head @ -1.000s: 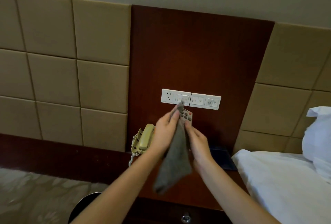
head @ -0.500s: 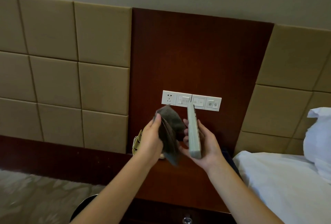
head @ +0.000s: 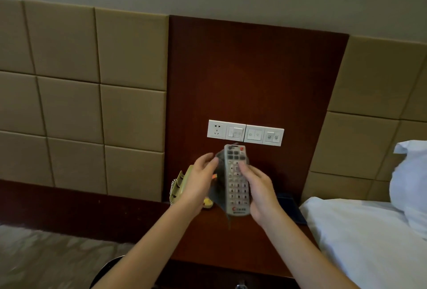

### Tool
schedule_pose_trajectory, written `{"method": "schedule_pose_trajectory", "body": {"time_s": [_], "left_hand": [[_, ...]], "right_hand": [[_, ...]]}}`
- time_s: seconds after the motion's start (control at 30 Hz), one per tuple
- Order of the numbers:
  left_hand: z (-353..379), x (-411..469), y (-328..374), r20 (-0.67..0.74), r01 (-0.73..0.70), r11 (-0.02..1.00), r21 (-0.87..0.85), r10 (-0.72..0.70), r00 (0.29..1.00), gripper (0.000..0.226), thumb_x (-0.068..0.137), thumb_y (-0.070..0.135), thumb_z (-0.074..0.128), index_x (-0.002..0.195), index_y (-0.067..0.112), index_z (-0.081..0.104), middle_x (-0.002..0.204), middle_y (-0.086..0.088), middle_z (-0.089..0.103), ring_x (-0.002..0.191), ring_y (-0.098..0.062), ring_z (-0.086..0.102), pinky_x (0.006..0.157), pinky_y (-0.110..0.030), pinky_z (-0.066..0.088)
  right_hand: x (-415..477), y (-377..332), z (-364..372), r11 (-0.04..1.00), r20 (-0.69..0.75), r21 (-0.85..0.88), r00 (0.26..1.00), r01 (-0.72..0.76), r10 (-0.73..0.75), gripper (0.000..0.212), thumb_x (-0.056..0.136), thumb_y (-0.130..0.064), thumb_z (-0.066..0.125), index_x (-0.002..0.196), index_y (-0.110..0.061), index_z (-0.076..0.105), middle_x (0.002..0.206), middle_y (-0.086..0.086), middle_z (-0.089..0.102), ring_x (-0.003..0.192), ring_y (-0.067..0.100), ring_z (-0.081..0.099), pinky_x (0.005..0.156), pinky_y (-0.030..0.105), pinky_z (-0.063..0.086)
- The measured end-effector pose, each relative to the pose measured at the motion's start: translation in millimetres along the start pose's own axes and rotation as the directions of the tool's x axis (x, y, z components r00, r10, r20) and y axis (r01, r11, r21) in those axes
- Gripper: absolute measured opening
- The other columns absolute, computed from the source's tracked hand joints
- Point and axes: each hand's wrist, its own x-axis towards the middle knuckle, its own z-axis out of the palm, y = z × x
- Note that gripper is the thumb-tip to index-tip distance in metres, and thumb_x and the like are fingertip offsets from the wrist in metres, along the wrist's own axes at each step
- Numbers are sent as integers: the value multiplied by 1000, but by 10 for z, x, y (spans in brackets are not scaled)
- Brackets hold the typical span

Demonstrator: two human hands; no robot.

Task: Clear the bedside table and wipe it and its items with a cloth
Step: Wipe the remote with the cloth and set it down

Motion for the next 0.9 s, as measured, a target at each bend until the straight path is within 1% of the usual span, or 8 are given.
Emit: {"method": "schedule_pose_trajectory", "body": {"time_s": [0.1, 0.2, 0.33, 0.43, 0.57, 0.7, 0.83, 0.9], "left_hand": [[65, -95, -81, -9, -117, 989, 87, 118, 993, 39, 100, 31, 41, 138, 27, 38, 130, 3, 51, 116, -10, 51, 99, -30, 45], [261, -180, -82, 170, -52, 998, 47, 43, 985, 32, 100, 40, 33, 130, 31, 37, 120, 15, 53, 104, 5, 51, 82, -10, 45], [272, -77, -105, 150, 72, 992, -104, -55, 987, 47, 99, 49, 32, 135, 24, 46, 123, -2, 61, 114, -14, 57, 100, -37, 46], [172, -20, -159, 81, 109, 984, -143, -98, 992, 49, 99, 51, 28, 128, 21, 55, 116, -5, 65, 109, -19, 61, 97, -40, 49], [169, -46, -185, 102, 108, 982, -154, -93, 990, 48, 99, 49, 26, 115, 24, 63, 105, -4, 70, 100, -18, 66, 84, -33, 53], [216, -89, -188, 208, 114, 986, -126, -86, 974, 46, 98, 51, 28, 111, 24, 63, 96, -5, 71, 84, -18, 67, 71, -30, 55], [227, -97, -153, 292, 215, 963, -161, -162, 943, 56, 95, 57, 33, 114, 11, 60, 79, -8, 67, 62, -18, 63, 57, -30, 53], [194, -56, -140, 295, 209, 965, -161, -155, 943, 57, 94, 58, 33, 112, 11, 60, 78, -7, 67, 60, -18, 63, 57, -30, 53]], "right_hand": [[49, 34, 25, 945, -186, -263, 951, 195, -248, 12, 90, -32, 59, 95, -22, 66, 93, 3, 70, 87, 22, 68, 78, 43, 56], [39, 82, 119, 812, -101, -496, 908, 308, -406, 22, 92, -28, 57, 113, -25, 62, 109, -6, 63, 103, 13, 61, 88, 32, 51], [-23, 165, 147, 685, 52, -599, 874, 415, -483, 56, 95, -23, 53, 146, -29, 30, 119, -19, 45, 115, -1, 43, 98, 20, 39], [-90, 223, 84, 639, 128, -620, 862, 455, -490, 66, 97, -20, 50, 143, -40, 7, 113, -16, 45, 106, -5, 45, 91, 11, 38], [-151, 273, 85, 460, 243, -657, 745, 598, -622, 55, 97, -13, 47, 142, -32, 22, 131, -15, 39, 121, -10, 34, 101, 4, 27], [72, 18, 22, 360, 179, -713, 652, 602, -737, 44, 95, -4, 48, 138, -14, 43, 129, -8, 46, 116, -9, 34, 97, -2, 23], [280, -278, 11, 310, 189, -803, 711, 509, -677, 35, 96, -6, 44, 127, -13, 59, 122, 0, 62, 117, 16, 50, 101, 28, 41], [276, -314, 34, 367, 193, -790, 766, 492, -613, 35, 97, -8, 43, 127, -18, 58, 125, -2, 60, 117, 14, 52, 98, 27, 42]]}}
